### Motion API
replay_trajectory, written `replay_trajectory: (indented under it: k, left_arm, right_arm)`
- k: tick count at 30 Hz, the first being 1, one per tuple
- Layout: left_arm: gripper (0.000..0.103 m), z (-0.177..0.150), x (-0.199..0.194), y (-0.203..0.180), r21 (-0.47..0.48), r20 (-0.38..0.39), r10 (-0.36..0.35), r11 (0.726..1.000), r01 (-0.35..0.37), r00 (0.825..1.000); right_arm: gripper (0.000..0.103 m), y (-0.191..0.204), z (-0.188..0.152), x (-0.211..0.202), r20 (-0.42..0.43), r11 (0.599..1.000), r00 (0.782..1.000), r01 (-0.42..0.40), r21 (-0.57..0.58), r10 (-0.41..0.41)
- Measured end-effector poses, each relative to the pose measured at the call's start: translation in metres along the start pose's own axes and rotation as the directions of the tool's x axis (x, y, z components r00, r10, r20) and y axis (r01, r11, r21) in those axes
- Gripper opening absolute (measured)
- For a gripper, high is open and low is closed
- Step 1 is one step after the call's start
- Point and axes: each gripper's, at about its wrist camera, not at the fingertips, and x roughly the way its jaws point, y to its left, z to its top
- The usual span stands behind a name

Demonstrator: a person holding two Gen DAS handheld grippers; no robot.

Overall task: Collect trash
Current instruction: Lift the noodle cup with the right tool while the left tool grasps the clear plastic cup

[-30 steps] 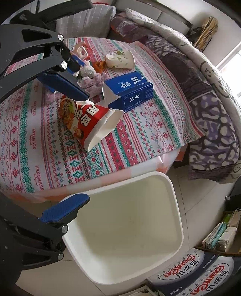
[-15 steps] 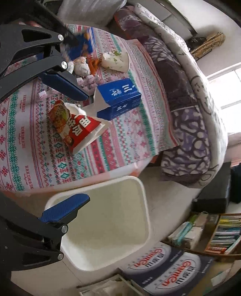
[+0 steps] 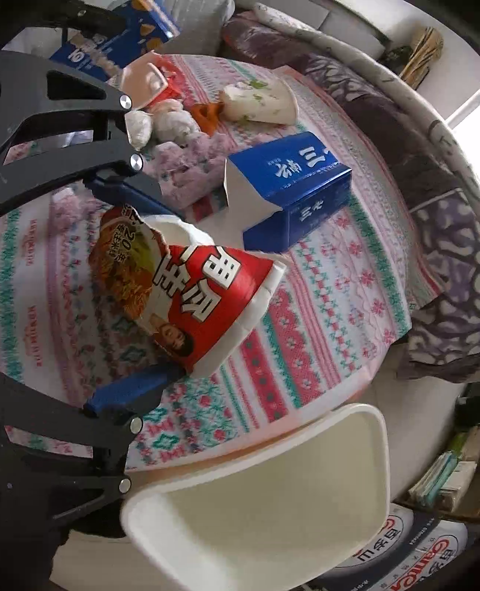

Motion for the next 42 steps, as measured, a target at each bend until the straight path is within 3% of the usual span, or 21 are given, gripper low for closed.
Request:
replay_trajectory:
  k: [2, 3, 4, 6, 10, 13, 16, 20, 29, 36, 42]
  left_arm:
    - [0.016, -0.002, -0.001, -0.001, 0.005, 0.015, 0.016, 1.0, -0.016, 1.0]
    - [0.016, -0.004, -0.003, -0.004, 0.017, 0.035, 0.032, 0.999, -0.033, 0.999]
    - [0.016, -0.005, -0.005, -0.007, 0.024, 0.05, 0.04, 0.999, -0.042, 0.998]
    - [0.016, -0.008, -0.016, -0.013, 0.031, 0.111, 0.064, 0.997, -0.068, 0.992]
    - [0.016, -0.017, -0.036, -0.014, -0.053, 0.203, 0.07, 0.997, -0.061, 0.977]
    - [0.016, -0.026, -0.045, -0.022, -0.047, 0.254, 0.109, 0.994, -0.1, 0.961]
    - [0.016, -0.028, -0.058, -0.028, -0.021, 0.322, 0.135, 0.991, -0.135, 0.937]
    - [0.016, -0.03, -0.068, -0.034, -0.016, 0.359, 0.14, 0.989, -0.145, 0.923]
    - [0.016, -0.035, -0.078, -0.05, 0.003, 0.393, 0.127, 0.99, -0.14, 0.911]
    - [0.016, -0.039, -0.088, -0.072, 0.04, 0.438, 0.105, 0.99, -0.136, 0.893]
    - [0.016, -0.04, -0.087, -0.085, 0.063, 0.442, 0.089, 0.99, -0.13, 0.892]
  right_arm:
    - [0.038, 0.008, -0.002, -0.012, 0.075, 0.997, 0.997, 0.02, -0.075, -0.014]
    - [0.016, 0.011, -0.004, -0.018, 0.107, 0.994, 0.994, 0.031, -0.103, -0.02]
    - [0.01, 0.015, -0.008, -0.029, 0.159, 0.988, 0.987, 0.058, -0.14, -0.036]
    - [0.01, 0.017, -0.013, -0.048, 0.249, 0.981, 0.969, 0.056, -0.188, -0.008]
    - [0.01, 0.022, -0.029, -0.096, 0.447, 0.96, 0.894, 0.095, -0.264, 0.034]
    - [0.009, 0.02, -0.037, -0.126, 0.547, 0.95, 0.834, 0.114, -0.291, 0.067]
    - [0.009, 0.018, -0.046, -0.149, 0.625, 0.936, 0.775, 0.144, -0.32, 0.094]
    - [0.009, 0.011, -0.054, -0.172, 0.693, 0.926, 0.712, 0.177, -0.335, 0.115]
    - [0.01, -0.016, -0.045, -0.181, 0.699, 0.942, 0.71, 0.17, -0.288, 0.085]
    - [0.01, -0.031, -0.04, -0.182, 0.686, 0.96, 0.725, 0.144, -0.24, 0.063]
    - [0.01, -0.04, -0.039, -0.185, 0.692, 0.965, 0.721, 0.143, -0.219, 0.05]
